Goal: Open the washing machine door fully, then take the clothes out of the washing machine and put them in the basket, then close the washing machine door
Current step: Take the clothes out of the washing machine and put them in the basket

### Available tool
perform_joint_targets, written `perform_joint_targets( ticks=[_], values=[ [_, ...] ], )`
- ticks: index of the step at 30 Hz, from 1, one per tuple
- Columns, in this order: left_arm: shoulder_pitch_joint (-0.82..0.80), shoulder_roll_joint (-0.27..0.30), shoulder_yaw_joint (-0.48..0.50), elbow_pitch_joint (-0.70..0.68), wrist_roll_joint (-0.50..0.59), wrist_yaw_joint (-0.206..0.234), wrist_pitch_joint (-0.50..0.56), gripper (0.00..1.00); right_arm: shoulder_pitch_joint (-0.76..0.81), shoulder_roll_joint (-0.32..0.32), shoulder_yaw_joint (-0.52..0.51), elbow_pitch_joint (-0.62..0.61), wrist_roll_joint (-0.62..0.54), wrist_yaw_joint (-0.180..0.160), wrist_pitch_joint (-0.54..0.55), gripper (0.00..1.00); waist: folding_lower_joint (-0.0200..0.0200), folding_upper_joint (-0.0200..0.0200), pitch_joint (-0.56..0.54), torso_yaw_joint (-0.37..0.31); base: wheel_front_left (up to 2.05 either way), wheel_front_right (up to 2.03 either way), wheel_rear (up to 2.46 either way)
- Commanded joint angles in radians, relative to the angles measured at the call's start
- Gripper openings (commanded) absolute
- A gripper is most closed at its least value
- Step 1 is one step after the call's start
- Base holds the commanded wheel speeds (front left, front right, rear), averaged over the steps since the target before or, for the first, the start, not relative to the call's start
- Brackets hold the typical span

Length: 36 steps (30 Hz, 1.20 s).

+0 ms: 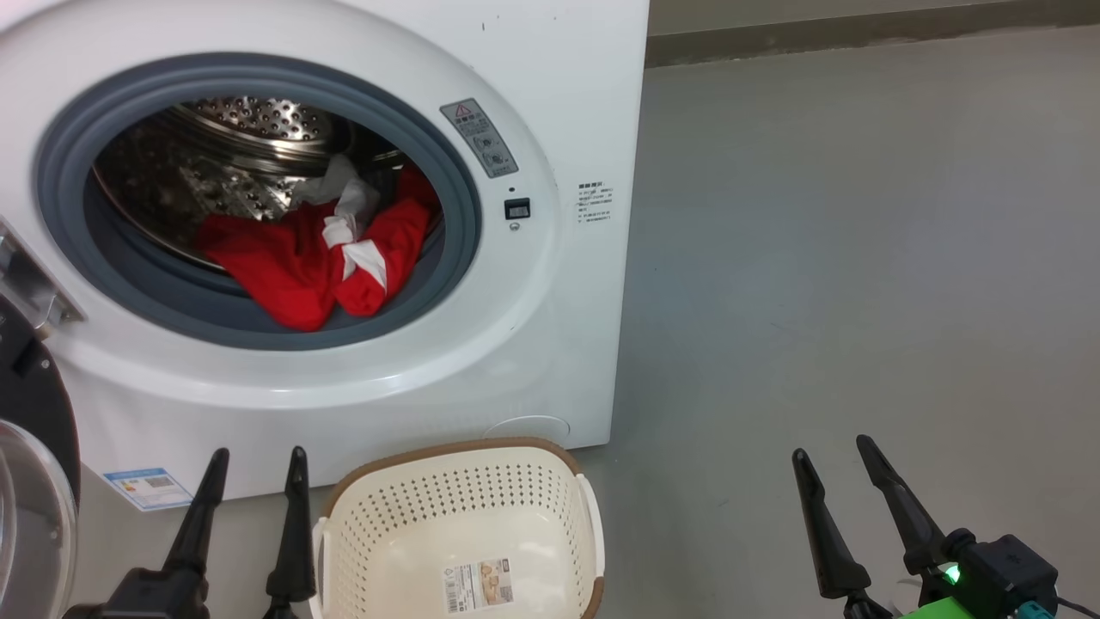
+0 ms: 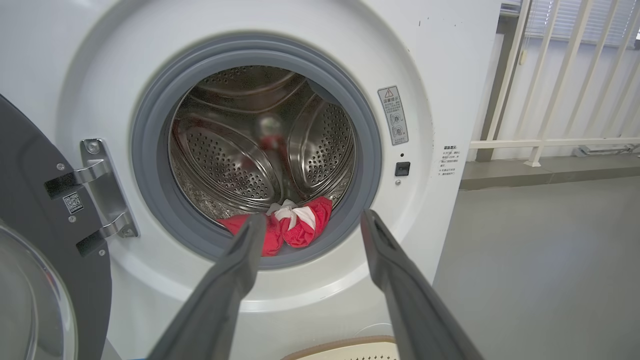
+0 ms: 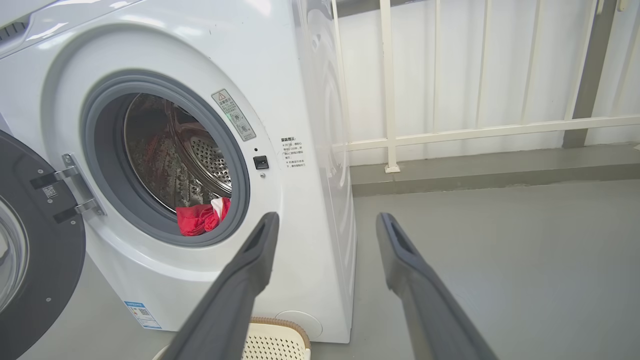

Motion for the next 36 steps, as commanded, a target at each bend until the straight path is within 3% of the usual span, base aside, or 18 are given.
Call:
perform_joint_targets(
  ticks=[1, 11, 36],
  values=[
    [-0.025, 0.016, 0.033, -0.028, 0.004, 0.008, -0.006, 1.00, -0.009, -0.004, 0.022, -0.031, -0.004, 0.002, -0.006, 1.00, 0.0000, 0.0000, 0.003, 0.000, 0.00, 0.00, 0.00],
    [-0.041, 0.012, 0.026, -0.031, 0.002, 0.012, -0.004, 1.00, -0.018, -0.004, 0.020, -0.044, -0.011, 0.002, -0.004, 1.00, 0.0000, 0.0000, 0.043, 0.003, 0.00, 0.00, 0.00],
    [-0.225, 0.003, 0.035, 0.027, 0.017, 0.019, -0.027, 1.00, -0.104, -0.004, 0.019, -0.052, -0.020, 0.002, -0.018, 1.00, 0.0000, 0.0000, 0.267, 0.009, 0.00, 0.00, 0.00]
  ],
)
